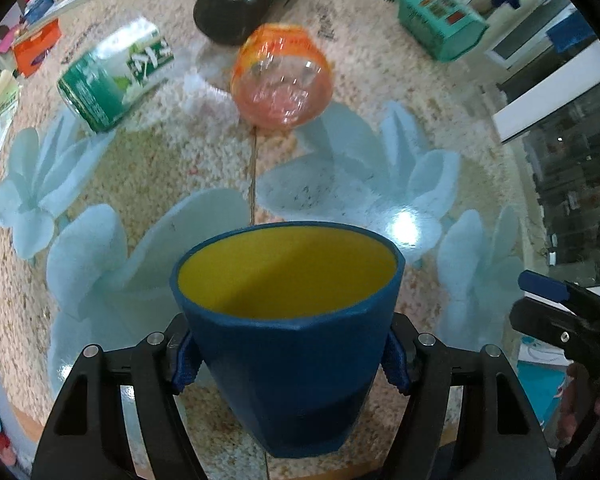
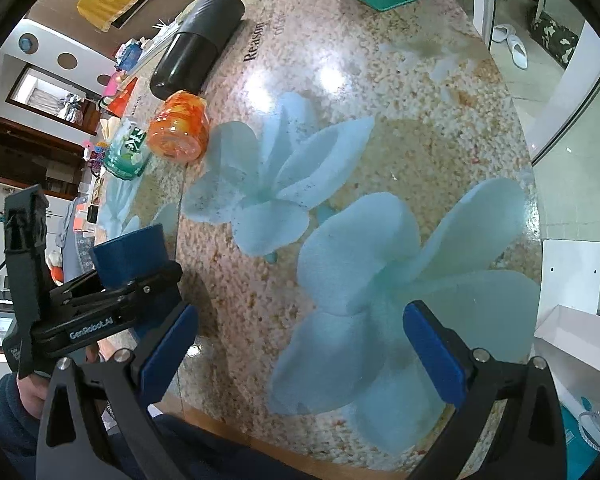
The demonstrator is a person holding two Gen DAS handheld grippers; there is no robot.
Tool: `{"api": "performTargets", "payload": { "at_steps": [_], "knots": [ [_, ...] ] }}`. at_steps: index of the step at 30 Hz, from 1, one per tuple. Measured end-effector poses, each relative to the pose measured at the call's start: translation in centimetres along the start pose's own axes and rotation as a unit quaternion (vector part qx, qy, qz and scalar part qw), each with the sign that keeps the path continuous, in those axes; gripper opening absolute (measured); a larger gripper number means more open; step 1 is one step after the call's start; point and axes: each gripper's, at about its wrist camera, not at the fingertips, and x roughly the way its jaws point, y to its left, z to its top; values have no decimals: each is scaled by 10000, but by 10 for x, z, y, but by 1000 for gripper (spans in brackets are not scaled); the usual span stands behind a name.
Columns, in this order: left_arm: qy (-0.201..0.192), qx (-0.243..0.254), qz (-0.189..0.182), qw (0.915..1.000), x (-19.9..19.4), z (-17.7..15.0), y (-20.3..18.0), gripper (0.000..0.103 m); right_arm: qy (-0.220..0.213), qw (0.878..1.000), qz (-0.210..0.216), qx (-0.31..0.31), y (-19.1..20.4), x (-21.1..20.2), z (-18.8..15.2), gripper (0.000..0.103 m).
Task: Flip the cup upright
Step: 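Rotate the cup with the left tool so its opening faces up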
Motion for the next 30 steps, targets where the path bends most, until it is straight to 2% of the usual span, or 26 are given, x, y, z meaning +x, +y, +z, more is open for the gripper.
{"api": "performTargets", "payload": {
  "at_steps": [6, 11, 15, 19, 22, 30],
  "knots": [
    [-738, 465, 142, 9961, -30, -11, -4, 75, 7, 10000, 54, -14, 13, 3, 2, 103],
    [-1164, 586, -43, 9915, -46, -10, -6, 75, -17, 9999, -38, -143, 29, 3, -1, 103],
    [-1763, 830, -61, 9808, -61, -17, -11, 75, -138, 9993, -128, -314, 40, -2, -2, 103],
    [-2253, 1235, 170, 9663, -63, -26, -19, 75, -195, 9989, -155, -389, 45, -4, -3, 103],
    [-2435, 1396, 320, 9593, -51, -30, -21, 75, -233, 9984, -257, -454, 46, -4, -3, 103],
    [-2723, 1306, 406, 9525, -32, -38, -16, 75, -117, 9963, -468, -713, 47, -2, -8, 103]
  ]
}}
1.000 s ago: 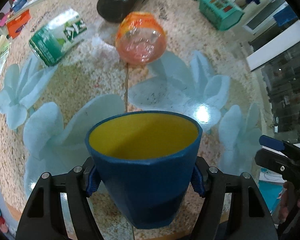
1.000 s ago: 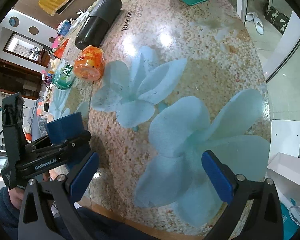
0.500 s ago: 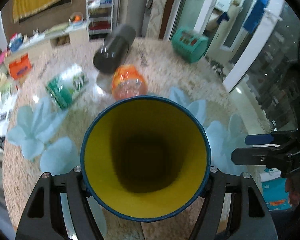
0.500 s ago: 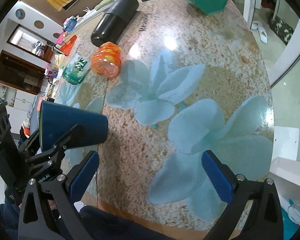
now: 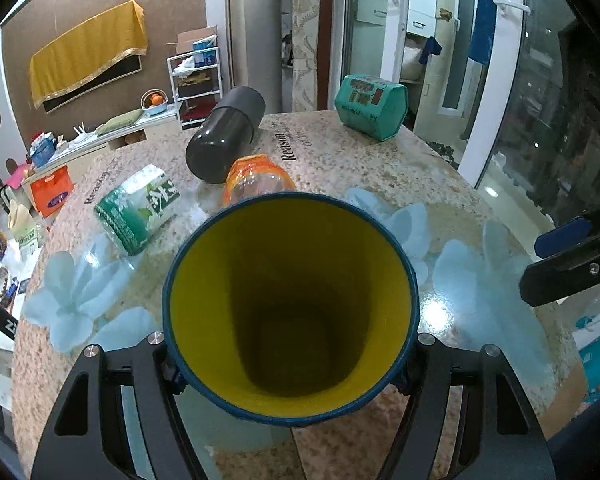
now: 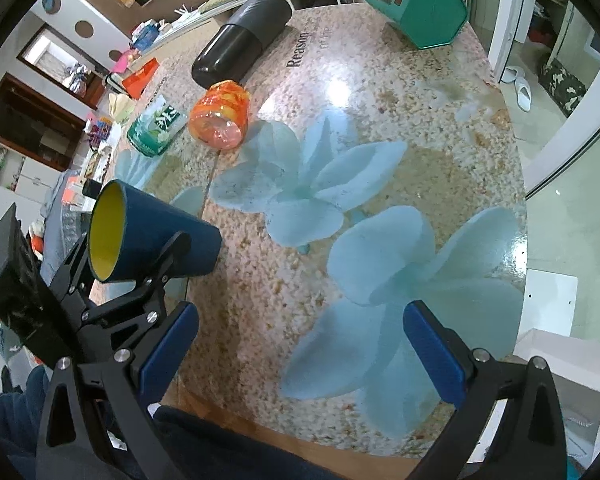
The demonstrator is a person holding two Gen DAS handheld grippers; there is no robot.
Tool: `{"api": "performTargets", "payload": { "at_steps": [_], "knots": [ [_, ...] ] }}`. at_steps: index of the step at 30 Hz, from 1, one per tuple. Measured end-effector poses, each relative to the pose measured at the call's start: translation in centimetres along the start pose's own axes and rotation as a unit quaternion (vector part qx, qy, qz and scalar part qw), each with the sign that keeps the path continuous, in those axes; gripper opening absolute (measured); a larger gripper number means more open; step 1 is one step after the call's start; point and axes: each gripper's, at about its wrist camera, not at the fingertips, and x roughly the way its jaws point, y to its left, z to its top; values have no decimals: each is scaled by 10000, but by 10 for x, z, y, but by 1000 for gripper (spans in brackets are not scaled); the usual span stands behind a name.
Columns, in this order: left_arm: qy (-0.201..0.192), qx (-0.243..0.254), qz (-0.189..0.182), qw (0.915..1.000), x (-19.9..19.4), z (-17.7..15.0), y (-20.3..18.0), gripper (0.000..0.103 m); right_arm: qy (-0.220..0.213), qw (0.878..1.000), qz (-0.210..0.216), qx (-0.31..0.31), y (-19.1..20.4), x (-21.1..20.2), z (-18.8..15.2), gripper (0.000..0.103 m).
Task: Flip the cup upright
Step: 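Rotate the cup with the left tool so its opening faces up, then lower the cup upright onto the table and open the left tool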
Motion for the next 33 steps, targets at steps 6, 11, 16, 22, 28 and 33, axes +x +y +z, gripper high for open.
{"api": "performTargets", "payload": {
  "at_steps": [6, 11, 16, 22, 28, 33],
  "knots": [
    [-233, -87, 80, 9997, -2, -4, 0, 75, 186, 9998, -17, -114, 0, 7, -5, 103],
    [-261, 10, 202, 9995, -1, -4, -4, 75, 281, 9995, -72, -145, 0, 11, -6, 103],
    [-271, 190, 248, 9991, 2, -5, -7, 76, 319, 9993, -100, -155, -1, 12, -7, 103],
    [39, 55, -180, 9998, 8, -8, 0, 100, 327, 9993, -83, -141, -2, 12, -7, 103],
    [220, 187, -392, 9988, 5, -13, 1, 103, 250, 9996, -84, -137, -1, 9, -8, 103],
    [348, 303, -660, 9967, -12, -14, 5, 103, 118, 9997, -149, -137, 1, 2, -7, 103]
  ]
}}
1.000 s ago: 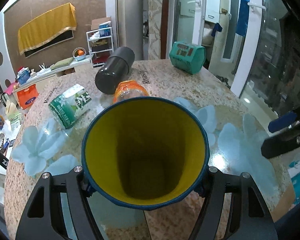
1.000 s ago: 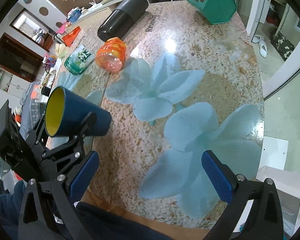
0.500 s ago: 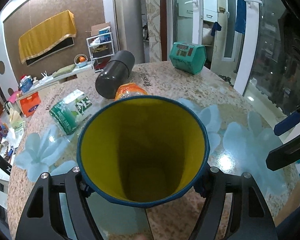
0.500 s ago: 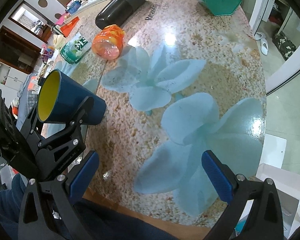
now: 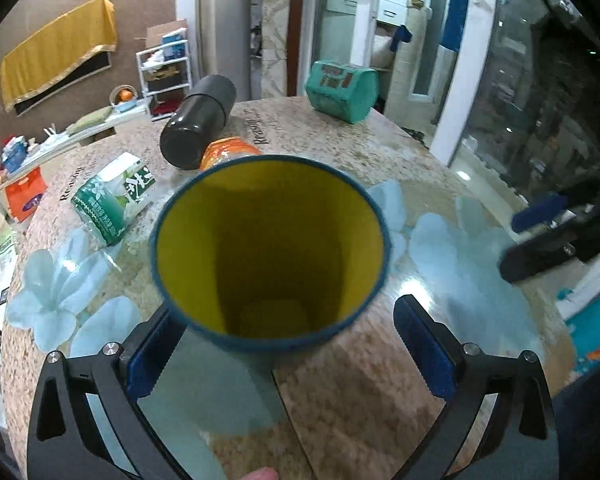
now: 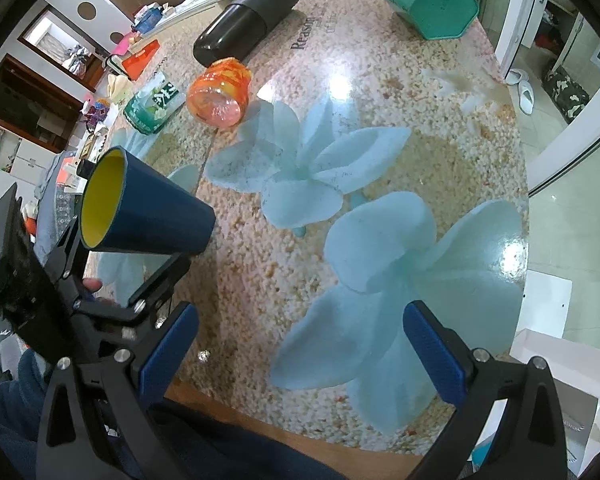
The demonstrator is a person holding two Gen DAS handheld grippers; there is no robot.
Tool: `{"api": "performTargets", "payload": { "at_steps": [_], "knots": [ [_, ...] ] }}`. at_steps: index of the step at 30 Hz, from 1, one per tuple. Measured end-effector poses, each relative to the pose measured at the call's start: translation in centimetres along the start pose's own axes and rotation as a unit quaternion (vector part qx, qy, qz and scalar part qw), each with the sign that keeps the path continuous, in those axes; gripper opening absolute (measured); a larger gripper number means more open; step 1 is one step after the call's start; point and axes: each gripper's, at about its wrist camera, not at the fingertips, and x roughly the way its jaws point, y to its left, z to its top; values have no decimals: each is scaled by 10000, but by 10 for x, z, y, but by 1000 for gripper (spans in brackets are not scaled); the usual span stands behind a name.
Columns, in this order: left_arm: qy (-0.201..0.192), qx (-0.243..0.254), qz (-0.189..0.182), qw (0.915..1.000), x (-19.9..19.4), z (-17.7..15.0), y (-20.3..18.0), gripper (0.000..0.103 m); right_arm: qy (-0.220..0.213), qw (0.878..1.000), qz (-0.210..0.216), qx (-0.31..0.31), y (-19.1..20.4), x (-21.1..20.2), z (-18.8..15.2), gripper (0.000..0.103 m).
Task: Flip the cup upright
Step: 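Lower the cup upright onto the table and open the left tool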
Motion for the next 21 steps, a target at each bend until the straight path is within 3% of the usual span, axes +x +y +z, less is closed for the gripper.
{"api": "performTargets", "payload": {
  "at_steps": [8, 16, 21],
  "knots": [
    [421, -18, -398, 9983, -48, 7, 20, 103, -334, 9994, -114, -35, 17, -19, 7, 103],
    [573, -410, -689, 9951, -86, 47, 75, 103, -660, 9972, -338, -72, 61, -38, 18, 103],
    [590, -296, -678, 9955, -96, 67, 96, 103, -734, 9964, -409, 129, 95, -43, 23, 103]
  ]
}}
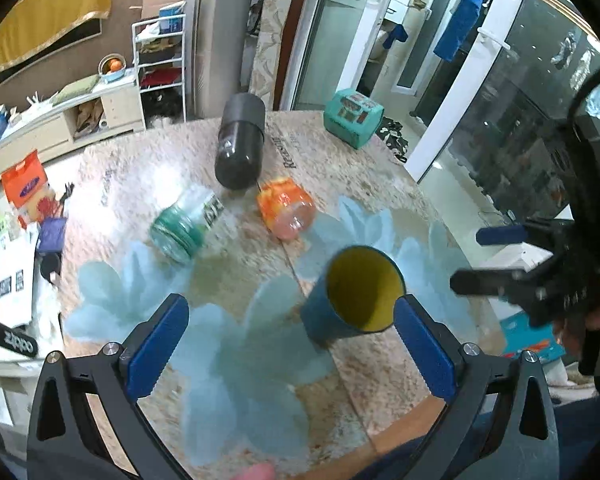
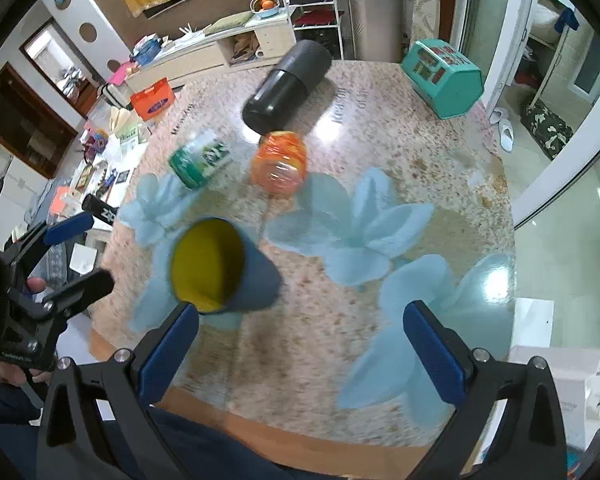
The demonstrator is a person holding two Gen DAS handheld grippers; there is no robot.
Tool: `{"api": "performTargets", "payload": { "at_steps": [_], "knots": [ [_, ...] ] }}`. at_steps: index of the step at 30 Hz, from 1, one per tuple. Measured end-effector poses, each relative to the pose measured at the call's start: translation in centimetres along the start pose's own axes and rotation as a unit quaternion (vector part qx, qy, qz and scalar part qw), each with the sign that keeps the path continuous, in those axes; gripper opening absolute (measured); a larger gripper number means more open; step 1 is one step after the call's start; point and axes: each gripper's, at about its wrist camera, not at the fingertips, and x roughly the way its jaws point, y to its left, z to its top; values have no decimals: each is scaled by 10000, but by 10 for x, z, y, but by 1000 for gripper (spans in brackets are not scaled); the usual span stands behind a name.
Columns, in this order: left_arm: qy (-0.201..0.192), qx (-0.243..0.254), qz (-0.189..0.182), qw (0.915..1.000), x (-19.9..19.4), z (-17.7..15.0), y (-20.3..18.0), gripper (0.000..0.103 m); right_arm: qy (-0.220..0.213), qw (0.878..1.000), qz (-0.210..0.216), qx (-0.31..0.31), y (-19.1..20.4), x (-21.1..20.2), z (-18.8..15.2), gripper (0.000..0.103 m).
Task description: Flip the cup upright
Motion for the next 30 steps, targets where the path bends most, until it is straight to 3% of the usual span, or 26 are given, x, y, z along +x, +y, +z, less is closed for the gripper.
{"api": "performTargets", "payload": {
  "at_steps": [9, 17, 30],
  "knots": [
    [341, -55, -136, 9993, 0, 2, 33, 103, 82, 9985, -69, 534, 39, 9, -1, 103],
    [521, -131, -284, 9982, 2, -1, 57, 103, 45, 9977, -358, 576, 62, 13, 1, 103],
    [643, -38, -157, 9978, 6, -2, 57, 103, -47, 9976, -306, 614, 68, 20, 6, 103]
  ]
}}
